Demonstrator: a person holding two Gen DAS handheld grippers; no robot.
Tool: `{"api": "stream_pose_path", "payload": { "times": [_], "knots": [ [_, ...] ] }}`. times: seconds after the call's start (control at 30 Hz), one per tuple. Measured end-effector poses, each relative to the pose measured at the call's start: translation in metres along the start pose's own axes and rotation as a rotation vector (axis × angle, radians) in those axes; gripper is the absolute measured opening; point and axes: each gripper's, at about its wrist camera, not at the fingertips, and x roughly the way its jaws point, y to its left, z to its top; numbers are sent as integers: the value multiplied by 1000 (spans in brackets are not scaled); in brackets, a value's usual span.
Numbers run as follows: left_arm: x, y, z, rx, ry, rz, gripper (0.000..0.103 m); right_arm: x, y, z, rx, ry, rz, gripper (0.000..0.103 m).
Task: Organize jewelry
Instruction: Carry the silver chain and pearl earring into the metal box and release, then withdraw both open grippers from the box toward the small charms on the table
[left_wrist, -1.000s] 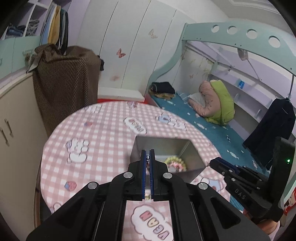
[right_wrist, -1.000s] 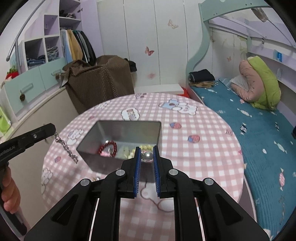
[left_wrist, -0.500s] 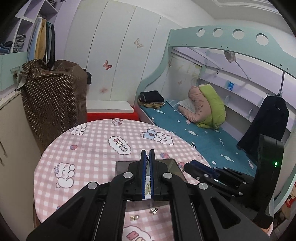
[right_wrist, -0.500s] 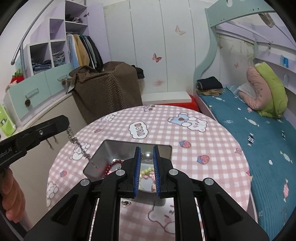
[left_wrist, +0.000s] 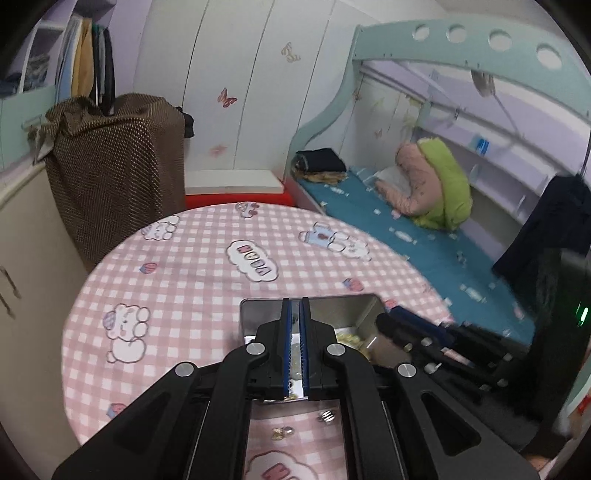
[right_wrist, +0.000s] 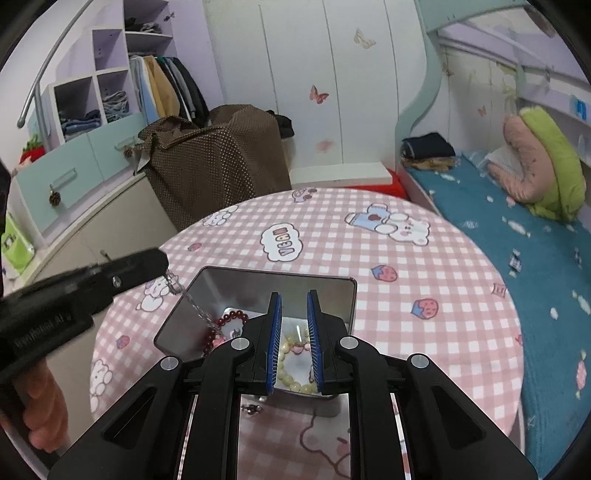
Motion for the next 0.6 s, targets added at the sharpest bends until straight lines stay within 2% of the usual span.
{"api": "stream_pose_path", "payload": {
  "times": [0.03, 0.1, 0.17, 0.23, 0.6],
  "knots": [
    [-1, -1, -1, 7, 2, 12, 7, 0, -3, 1, 16, 10, 1, 42],
    [-4, -3, -3, 12, 1, 15, 32, -3, -9, 1, 41, -2, -30, 71],
    [-8, -3, -4, 20, -11, 42, 41, -9, -10, 1, 30, -29, -70, 71],
    [-10, -2, -5, 26, -11, 66, 44, -13, -13, 2, 30, -31, -81, 71],
    [-22, 4, -17, -3, 18, 61, 45, -31, -11, -6, 43, -36, -97, 72]
  ]
}}
